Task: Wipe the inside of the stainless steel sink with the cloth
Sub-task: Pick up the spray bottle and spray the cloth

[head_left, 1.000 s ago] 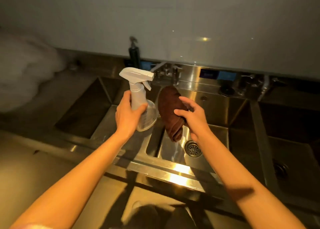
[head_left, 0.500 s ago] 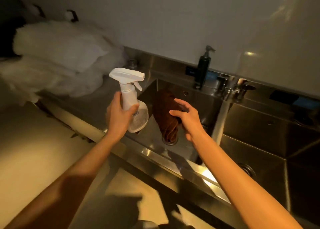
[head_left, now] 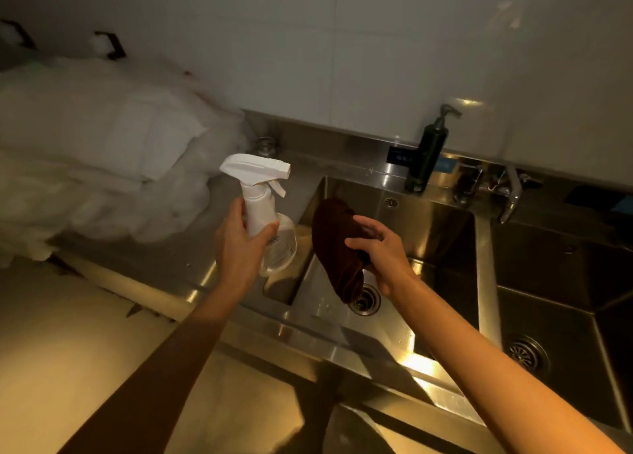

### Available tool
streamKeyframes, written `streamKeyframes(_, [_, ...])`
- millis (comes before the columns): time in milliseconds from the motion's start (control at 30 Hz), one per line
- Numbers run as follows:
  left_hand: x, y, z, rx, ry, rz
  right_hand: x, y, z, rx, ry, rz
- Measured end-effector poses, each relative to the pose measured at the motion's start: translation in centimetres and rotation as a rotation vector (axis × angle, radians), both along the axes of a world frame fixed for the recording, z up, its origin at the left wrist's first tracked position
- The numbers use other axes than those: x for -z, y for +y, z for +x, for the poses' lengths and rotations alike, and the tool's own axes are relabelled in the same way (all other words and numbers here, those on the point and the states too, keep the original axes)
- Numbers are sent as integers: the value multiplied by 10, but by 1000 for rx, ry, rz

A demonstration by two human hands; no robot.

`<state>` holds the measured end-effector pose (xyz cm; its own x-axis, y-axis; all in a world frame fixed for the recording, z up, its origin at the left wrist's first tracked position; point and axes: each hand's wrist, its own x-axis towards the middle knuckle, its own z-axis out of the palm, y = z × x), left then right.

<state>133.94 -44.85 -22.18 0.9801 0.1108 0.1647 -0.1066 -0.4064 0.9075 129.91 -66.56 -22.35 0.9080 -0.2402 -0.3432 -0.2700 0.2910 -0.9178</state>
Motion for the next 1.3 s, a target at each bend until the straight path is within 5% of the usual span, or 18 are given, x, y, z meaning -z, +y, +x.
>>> streamKeyframes(467, [18,-22,182,149,67,47,38,-9,133,135,81,92])
streamKeyframes(900, [35,-61,340,551,7,44,52,21,208,490,87,95])
streamKeyframes(1300, [66,-89,419,733,18,50,64,53,252,654,147,62])
